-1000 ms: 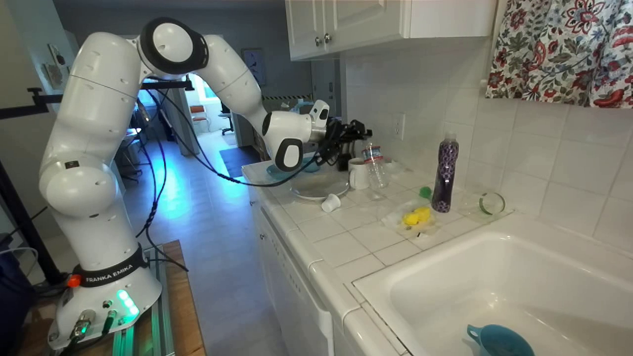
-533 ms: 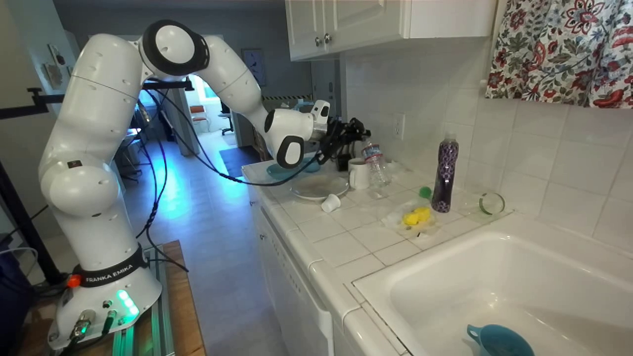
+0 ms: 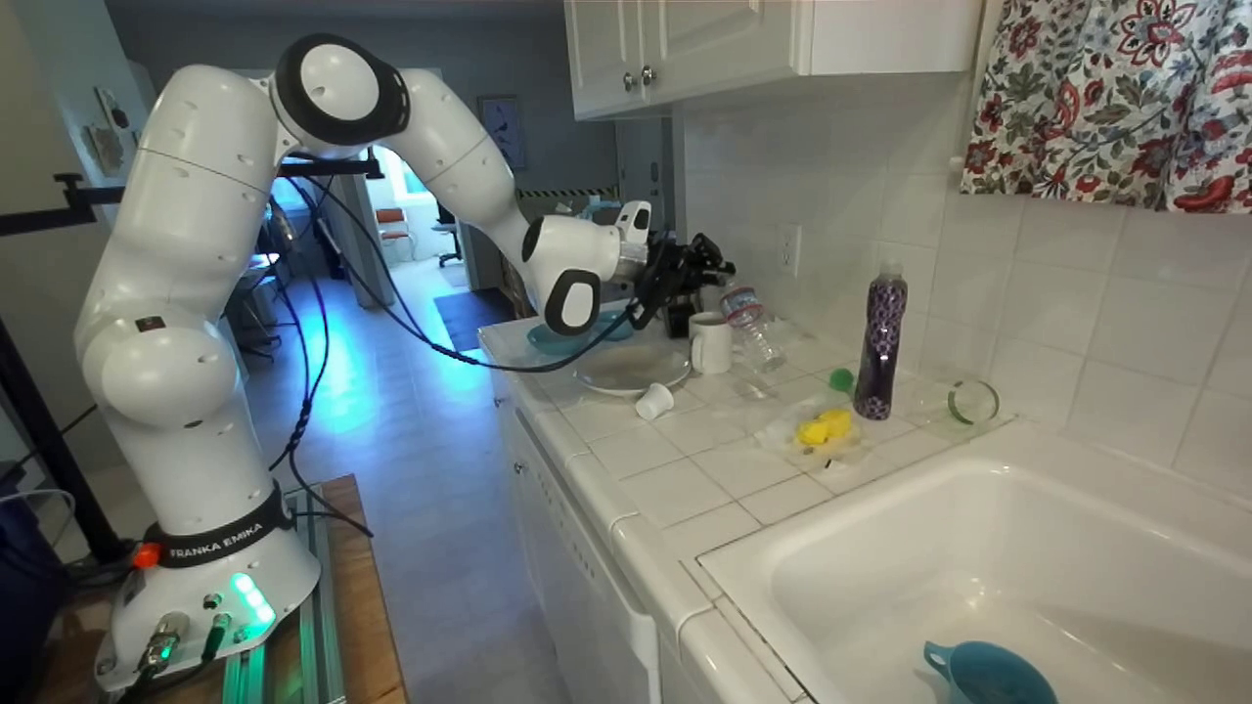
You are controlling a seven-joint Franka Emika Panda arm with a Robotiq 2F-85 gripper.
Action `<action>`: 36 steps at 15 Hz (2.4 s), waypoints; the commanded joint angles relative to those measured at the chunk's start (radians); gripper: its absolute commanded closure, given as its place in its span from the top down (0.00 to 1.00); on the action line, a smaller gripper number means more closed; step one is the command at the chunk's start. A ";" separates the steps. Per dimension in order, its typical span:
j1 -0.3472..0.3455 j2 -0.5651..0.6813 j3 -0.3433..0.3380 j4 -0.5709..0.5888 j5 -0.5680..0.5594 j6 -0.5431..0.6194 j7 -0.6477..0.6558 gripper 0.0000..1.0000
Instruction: Pour the water in the bottle into the cup
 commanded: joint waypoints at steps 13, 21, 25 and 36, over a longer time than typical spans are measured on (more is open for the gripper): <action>0.122 -0.092 -0.124 -0.067 0.017 -0.189 -0.348 0.08; 0.195 -0.088 -0.203 -0.062 0.009 -0.275 -0.474 0.08; 0.250 -0.079 -0.264 -0.049 0.003 -0.317 -0.560 0.08; 0.342 -0.051 -0.346 -0.020 0.008 -0.329 -0.662 0.08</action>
